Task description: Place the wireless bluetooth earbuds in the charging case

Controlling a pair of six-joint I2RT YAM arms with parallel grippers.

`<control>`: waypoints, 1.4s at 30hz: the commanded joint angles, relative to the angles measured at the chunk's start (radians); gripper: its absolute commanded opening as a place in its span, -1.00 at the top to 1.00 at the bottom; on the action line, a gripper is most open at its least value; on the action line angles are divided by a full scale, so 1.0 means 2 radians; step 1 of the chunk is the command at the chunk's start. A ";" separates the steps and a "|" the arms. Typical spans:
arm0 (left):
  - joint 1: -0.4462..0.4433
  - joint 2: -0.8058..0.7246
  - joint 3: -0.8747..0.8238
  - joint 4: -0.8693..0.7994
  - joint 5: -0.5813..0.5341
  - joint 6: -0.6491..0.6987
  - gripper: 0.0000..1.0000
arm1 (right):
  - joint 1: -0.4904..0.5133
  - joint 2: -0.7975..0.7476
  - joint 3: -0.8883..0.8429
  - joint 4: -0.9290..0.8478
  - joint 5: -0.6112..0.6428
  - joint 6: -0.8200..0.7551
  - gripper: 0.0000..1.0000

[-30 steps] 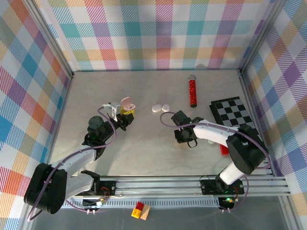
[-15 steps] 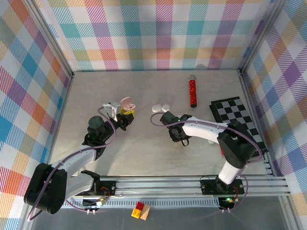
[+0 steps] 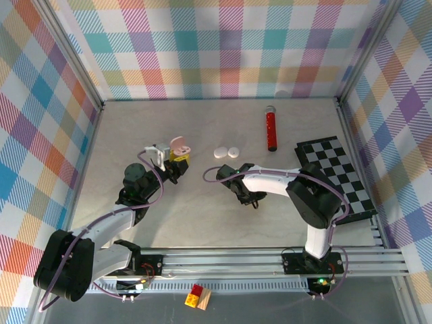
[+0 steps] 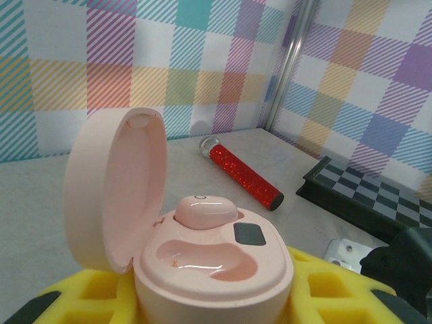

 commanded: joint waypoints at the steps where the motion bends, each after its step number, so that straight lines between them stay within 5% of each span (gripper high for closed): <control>1: -0.004 -0.004 0.016 0.013 0.004 0.010 0.31 | 0.003 0.010 0.009 -0.020 0.011 0.003 0.44; 12: -0.004 -0.005 0.012 0.011 0.005 0.011 0.31 | 0.003 0.014 0.008 -0.016 0.001 -0.011 0.57; 21: -0.006 0.005 0.011 0.026 0.013 0.014 0.31 | -0.002 -0.064 -0.022 0.042 -0.024 -0.035 0.62; 33: -0.072 0.056 0.036 0.045 -0.016 0.069 0.32 | -0.085 -0.317 -0.142 0.274 -0.263 -0.026 0.63; 42: -0.131 0.115 0.076 0.048 -0.030 0.123 0.32 | -0.125 -0.390 -0.152 0.362 -0.421 0.008 0.63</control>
